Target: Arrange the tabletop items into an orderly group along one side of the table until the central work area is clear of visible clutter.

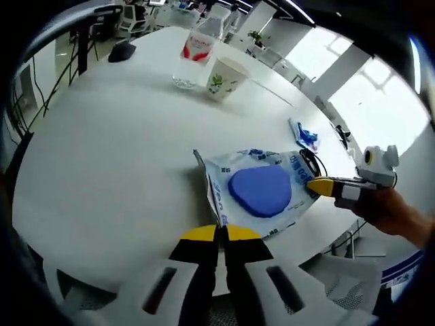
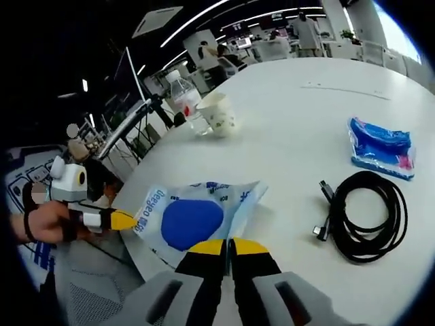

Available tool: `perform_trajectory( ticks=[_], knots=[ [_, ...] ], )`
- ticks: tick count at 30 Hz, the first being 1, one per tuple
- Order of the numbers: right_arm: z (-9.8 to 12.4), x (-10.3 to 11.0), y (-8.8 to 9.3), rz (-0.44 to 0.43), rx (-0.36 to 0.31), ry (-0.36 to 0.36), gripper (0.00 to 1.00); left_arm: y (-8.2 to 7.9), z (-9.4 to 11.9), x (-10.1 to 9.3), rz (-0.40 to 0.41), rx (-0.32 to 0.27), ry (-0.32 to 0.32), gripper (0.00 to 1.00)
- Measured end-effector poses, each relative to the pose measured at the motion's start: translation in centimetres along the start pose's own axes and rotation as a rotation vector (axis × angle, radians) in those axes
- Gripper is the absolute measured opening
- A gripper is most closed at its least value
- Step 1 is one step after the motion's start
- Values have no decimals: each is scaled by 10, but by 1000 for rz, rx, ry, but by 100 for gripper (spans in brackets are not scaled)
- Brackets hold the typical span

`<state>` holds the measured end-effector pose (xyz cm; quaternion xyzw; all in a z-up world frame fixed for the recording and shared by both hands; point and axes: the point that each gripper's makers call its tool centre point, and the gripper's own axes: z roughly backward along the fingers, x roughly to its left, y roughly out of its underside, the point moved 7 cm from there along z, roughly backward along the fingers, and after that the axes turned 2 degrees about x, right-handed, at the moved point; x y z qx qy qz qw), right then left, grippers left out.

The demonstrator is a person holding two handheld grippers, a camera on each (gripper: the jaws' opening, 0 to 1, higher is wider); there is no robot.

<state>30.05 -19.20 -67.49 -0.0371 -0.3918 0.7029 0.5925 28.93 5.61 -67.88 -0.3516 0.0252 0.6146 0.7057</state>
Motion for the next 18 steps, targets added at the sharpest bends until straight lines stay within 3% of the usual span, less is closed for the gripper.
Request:
perform_trajectory(
  ticks=[18],
  knots=[
    [28, -28, -4, -65, -80, 59, 0, -31, -15, -32, -91, 3, 53, 0]
  ],
)
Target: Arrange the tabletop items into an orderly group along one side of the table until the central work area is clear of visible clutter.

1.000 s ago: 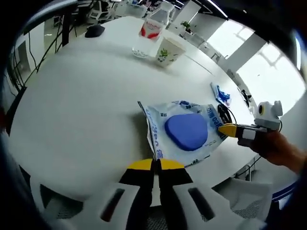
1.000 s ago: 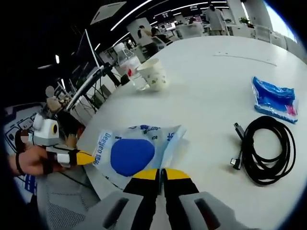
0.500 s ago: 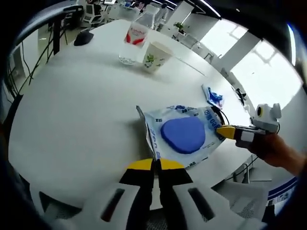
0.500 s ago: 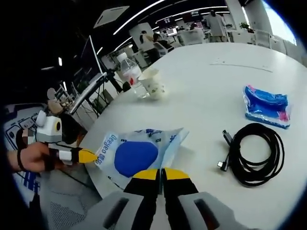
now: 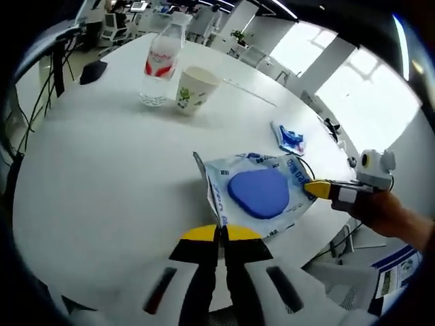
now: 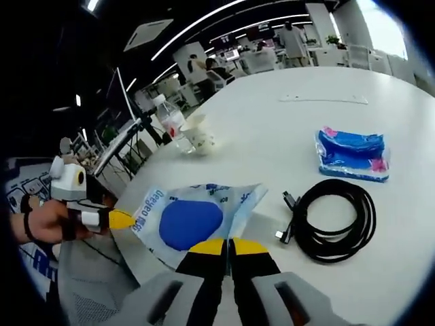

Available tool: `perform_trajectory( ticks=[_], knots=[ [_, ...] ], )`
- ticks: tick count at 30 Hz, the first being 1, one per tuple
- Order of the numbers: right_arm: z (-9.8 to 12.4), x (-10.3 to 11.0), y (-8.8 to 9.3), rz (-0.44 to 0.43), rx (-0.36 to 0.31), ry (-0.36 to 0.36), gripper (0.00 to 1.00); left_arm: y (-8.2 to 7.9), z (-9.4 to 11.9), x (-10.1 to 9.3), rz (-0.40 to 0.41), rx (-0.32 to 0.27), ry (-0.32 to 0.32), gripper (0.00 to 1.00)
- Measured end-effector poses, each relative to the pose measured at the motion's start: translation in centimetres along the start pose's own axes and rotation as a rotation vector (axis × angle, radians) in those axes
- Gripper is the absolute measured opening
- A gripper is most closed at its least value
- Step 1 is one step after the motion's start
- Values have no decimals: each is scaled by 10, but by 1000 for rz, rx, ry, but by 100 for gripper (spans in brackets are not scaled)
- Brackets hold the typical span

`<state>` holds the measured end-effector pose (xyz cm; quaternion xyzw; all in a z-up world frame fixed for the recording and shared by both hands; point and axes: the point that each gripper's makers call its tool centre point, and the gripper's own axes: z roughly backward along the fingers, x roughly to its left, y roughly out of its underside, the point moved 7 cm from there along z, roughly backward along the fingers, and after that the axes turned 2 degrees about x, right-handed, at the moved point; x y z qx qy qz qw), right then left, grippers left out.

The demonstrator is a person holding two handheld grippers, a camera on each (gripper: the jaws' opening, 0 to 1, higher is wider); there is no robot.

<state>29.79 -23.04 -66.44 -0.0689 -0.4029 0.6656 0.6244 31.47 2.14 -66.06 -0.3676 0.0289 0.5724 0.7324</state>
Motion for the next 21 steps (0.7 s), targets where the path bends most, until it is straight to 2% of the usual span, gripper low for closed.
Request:
perform_trajectory(
  ticks=[11, 16, 21],
  knots=[
    [10, -15, 8, -41, -13, 30, 0, -9, -16, -12, -32, 22, 22, 0],
    [11, -19, 0, -41, -26, 38, 0, -18, -21, -14, -28, 15, 27, 0],
    [8, -30, -18, -34, -35, 42, 0, -36, -33, -16, -36, 16, 32, 0]
  ],
)
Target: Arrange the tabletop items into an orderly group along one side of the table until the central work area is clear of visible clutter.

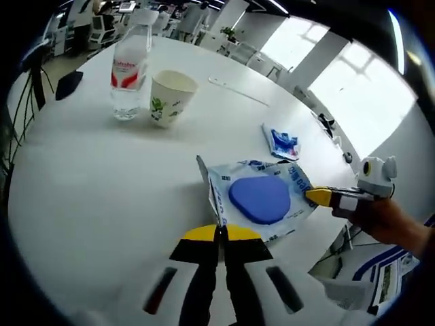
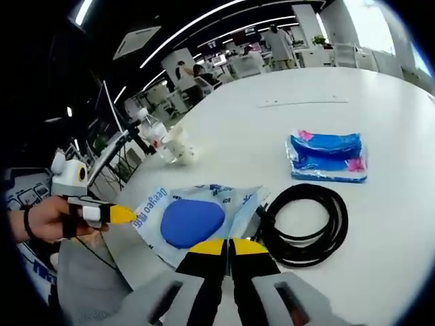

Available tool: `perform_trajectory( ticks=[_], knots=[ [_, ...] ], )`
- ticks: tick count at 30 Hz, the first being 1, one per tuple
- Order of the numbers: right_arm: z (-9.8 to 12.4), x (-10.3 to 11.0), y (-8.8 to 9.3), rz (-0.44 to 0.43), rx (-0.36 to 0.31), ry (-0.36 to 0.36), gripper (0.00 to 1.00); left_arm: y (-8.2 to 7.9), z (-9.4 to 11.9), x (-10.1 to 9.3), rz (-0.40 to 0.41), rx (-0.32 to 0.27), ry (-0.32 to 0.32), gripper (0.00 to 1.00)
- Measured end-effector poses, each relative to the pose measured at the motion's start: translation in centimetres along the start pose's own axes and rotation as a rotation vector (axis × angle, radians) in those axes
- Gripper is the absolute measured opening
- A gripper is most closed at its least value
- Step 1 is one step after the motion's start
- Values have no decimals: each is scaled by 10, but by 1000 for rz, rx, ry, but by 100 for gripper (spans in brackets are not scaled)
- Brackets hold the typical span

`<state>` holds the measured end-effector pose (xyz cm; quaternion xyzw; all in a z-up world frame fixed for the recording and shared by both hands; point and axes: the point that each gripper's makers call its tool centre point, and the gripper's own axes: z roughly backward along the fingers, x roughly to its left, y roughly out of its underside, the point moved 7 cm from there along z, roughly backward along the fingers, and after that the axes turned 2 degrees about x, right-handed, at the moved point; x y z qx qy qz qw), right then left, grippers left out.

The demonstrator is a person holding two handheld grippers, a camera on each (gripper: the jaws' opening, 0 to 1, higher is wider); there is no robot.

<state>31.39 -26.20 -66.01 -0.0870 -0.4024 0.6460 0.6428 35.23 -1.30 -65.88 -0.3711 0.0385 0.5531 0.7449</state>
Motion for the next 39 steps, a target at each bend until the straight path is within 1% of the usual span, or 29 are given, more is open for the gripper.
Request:
perform_trajectory(
  ticks=[6, 8, 13, 16, 20, 23, 25, 30, 32, 33, 37, 39],
  knots=[
    [-7, -12, -22, 13, -10, 11, 0, -25, -15, -2, 11, -15, 5, 0],
    [-11, -18, -31, 13, -12, 14, 0, -30, -19, -2, 15, -17, 7, 0],
    [-22, -27, -54, 21, -21, 15, 0, -36, -30, 1, 29, -14, 12, 0],
    [-34, -31, -67, 39, -11, 10, 0, -38, -36, 3, 46, -12, 11, 0],
    [-50, -35, -77, 51, 3, 6, 0, -38, -45, 6, 70, -7, 5, 0],
    [-58, -37, -80, 62, 11, 4, 0, -40, -51, 9, 86, -4, -1, 0],
    [-64, -43, -81, 66, 7, 13, 0, -43, -56, 11, 111, -6, 7, 0],
    [-72, -61, -79, 23, 10, 38, 0, -55, -70, 13, 131, -18, 3, 0],
    [-72, -66, -79, 22, 8, 45, 0, -61, -76, 15, 172, -39, 0, 0],
    [-73, -70, -80, 18, 6, 48, 0, -65, -80, 17, 211, -54, -2, 0],
    [-72, -76, -80, 8, 1, 62, 0, -73, -90, 17, 239, -76, 0, 0],
    [-73, -84, -77, -24, -6, 69, 0, -76, -94, 18, 273, -87, -2, 0]
  ],
)
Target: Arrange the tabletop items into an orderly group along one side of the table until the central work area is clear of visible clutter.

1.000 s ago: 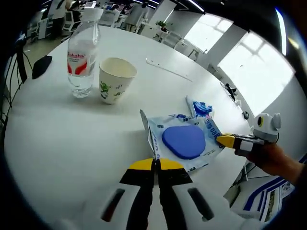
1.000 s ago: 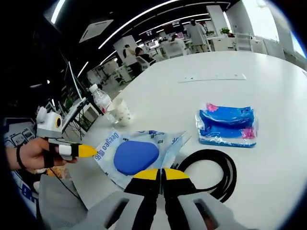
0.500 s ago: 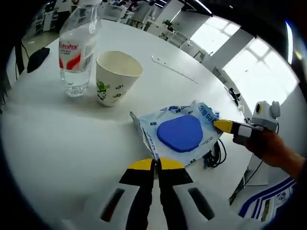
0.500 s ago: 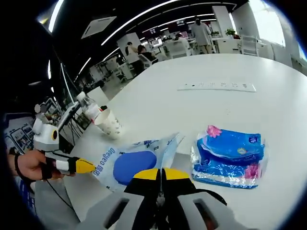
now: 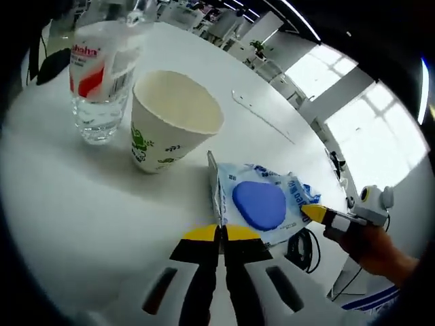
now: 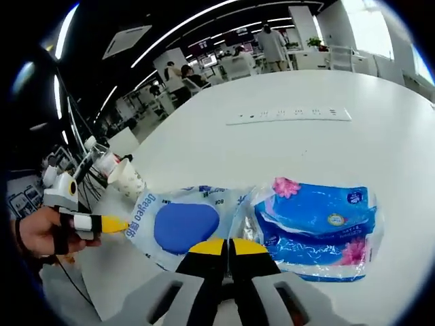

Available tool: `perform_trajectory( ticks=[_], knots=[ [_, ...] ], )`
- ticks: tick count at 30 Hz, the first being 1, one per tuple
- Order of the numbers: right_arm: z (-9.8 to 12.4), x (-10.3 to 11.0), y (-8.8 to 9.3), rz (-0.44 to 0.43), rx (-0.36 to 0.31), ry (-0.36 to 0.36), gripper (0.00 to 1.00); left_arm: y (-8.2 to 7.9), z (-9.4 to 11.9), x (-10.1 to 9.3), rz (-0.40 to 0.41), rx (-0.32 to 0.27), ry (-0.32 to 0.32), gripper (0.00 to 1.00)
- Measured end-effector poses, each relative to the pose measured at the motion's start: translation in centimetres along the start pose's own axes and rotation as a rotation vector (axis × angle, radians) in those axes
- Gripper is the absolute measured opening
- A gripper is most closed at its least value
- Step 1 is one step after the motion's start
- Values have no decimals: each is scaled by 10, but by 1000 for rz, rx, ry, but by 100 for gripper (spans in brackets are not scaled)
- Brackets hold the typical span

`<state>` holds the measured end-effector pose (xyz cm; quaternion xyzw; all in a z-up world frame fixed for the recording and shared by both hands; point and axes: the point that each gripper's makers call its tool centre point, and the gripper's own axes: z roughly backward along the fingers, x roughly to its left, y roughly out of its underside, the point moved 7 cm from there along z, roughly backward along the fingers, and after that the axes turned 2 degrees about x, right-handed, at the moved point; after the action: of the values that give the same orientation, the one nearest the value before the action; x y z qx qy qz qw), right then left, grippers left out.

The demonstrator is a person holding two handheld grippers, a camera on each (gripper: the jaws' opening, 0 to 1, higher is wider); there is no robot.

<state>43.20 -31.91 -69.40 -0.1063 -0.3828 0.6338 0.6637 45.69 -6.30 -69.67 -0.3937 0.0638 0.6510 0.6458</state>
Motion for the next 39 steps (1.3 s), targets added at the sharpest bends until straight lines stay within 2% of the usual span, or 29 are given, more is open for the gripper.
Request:
perform_trajectory(
  ticks=[2, 6, 10, 17, 23, 35, 39],
  knots=[
    [-1, -4, 2, -40, -7, 2, 0, -2, -3, -1, 29, -13, 5, 0],
    [-4, -1, 2, -26, -3, -5, 0, -13, -7, 1, 62, -56, 5, 0],
    [-10, 1, -2, -39, -11, -23, 0, -19, -9, 12, 111, -83, -11, 0],
    [-16, 2, -6, -37, -15, -29, 0, -20, -11, 14, 121, -100, -23, 0],
    [-19, 1, -7, -50, -16, -36, 0, -22, -12, 17, 161, -110, -16, 0],
    [-17, 3, -6, -57, -18, -15, 3, -28, -7, 19, 194, -147, -11, 0],
    [-13, 1, -3, -79, -19, -6, 7, -26, -4, 22, 220, -157, 13, 6]
  ],
)
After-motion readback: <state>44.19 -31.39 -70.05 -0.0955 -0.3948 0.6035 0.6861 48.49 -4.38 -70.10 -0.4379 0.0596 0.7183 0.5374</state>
